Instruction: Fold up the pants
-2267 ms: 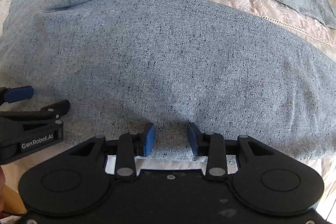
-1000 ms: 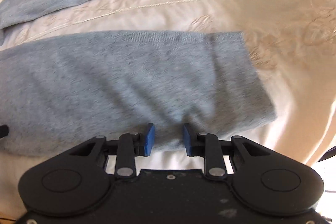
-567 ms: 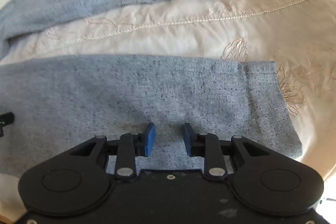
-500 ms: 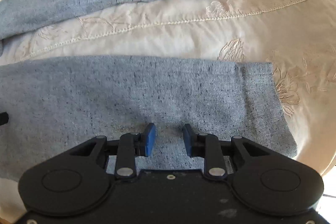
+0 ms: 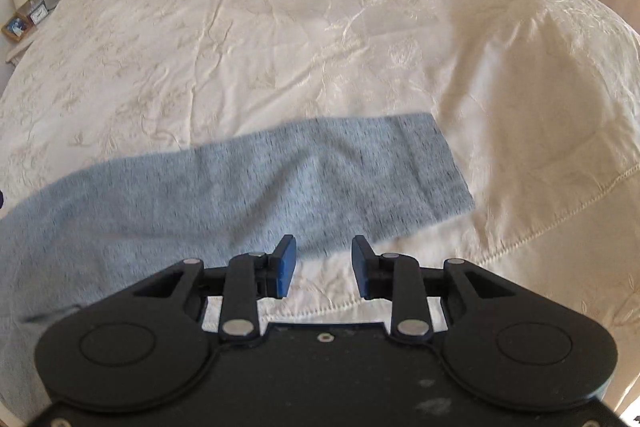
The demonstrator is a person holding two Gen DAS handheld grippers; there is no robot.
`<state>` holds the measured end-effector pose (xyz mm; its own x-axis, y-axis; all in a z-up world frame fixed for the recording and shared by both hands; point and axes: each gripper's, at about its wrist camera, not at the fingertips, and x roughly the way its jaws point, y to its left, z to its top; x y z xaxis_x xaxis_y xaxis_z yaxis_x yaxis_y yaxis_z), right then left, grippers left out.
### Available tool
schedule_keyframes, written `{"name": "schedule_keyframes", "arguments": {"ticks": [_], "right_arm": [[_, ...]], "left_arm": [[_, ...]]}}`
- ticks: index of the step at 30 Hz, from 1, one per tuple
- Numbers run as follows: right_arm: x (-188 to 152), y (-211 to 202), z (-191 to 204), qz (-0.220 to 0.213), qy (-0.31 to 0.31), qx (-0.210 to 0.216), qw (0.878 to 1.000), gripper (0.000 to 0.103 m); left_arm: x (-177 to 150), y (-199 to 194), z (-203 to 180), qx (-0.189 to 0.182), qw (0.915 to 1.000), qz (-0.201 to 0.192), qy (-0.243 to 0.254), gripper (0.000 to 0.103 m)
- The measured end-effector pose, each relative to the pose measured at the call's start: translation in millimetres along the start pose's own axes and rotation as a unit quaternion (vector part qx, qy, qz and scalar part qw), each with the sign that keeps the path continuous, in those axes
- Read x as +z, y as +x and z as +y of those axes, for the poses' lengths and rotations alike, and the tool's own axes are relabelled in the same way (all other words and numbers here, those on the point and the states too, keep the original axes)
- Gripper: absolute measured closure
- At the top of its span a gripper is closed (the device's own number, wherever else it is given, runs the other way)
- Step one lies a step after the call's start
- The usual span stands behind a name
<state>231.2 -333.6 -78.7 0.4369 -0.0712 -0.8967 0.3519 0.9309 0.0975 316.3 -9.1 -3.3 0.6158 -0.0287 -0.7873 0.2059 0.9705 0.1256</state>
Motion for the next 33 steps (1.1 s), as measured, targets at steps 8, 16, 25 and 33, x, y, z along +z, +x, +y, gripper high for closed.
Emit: {"name": "schedule_keyframes", "arguments": {"ticks": [8, 16, 25, 33], "right_arm": [[39.9, 42.5, 19.0, 0.021, 0.028, -0.005, 0.999, 0.073], [67.9, 102.6, 20.5, 0.065, 0.061, -0.024, 0.996, 0.073], [112.9, 150.5, 14.8, 0.067, 0.161, -0.046, 0.984, 0.07], [143.5, 189.8, 25.6, 0.066, 0.183, -0.092, 0.977, 0.07]], "left_arm": [[-36.5, 56.8, 20.7, 0.018, 0.9966, 0.08, -0.01, 0.044], [-86.6, 121.1, 6.0, 0.002, 0.986, 0.167, 0.01, 0.044], [-120.6, 142.9, 0.5, 0.01, 0.9819, 0.183, 0.048, 0.04], [-118.7, 152.7, 12.5, 0.008, 0.9824, 0.183, 0.036, 0.03]]}}
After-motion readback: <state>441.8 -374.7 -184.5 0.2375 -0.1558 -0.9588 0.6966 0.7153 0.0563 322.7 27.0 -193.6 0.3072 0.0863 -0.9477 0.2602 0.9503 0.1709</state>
